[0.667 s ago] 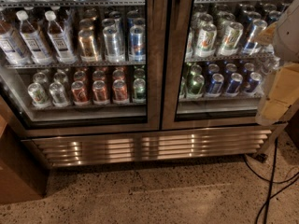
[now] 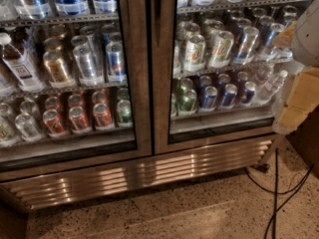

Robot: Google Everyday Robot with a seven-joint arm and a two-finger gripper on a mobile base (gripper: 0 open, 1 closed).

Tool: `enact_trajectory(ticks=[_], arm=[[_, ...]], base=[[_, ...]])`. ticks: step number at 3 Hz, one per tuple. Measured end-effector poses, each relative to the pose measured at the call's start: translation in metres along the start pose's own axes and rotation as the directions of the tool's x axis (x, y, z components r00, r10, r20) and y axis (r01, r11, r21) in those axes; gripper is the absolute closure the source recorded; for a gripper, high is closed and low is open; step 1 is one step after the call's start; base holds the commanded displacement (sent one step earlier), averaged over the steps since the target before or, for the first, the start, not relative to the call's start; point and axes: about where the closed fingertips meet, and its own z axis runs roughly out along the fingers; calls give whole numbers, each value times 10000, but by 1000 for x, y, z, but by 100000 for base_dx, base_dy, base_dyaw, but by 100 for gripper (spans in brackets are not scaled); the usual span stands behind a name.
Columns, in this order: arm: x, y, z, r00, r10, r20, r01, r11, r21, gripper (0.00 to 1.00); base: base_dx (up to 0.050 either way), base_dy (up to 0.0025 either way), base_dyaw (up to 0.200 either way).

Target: Open left fridge door

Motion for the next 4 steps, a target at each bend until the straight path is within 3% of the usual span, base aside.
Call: enact_trajectory(ticks=[1,3,4], arm=[[0,0,0,10000,0,0,0,10000,0,0],[-3,-1,2,9999,9,101,-9,10000,-39,0],[-6,0,31,10000,3,78,2,9982,-595,0]], base=[[5000,0,-7],[0,0,0],[0,0,0]])
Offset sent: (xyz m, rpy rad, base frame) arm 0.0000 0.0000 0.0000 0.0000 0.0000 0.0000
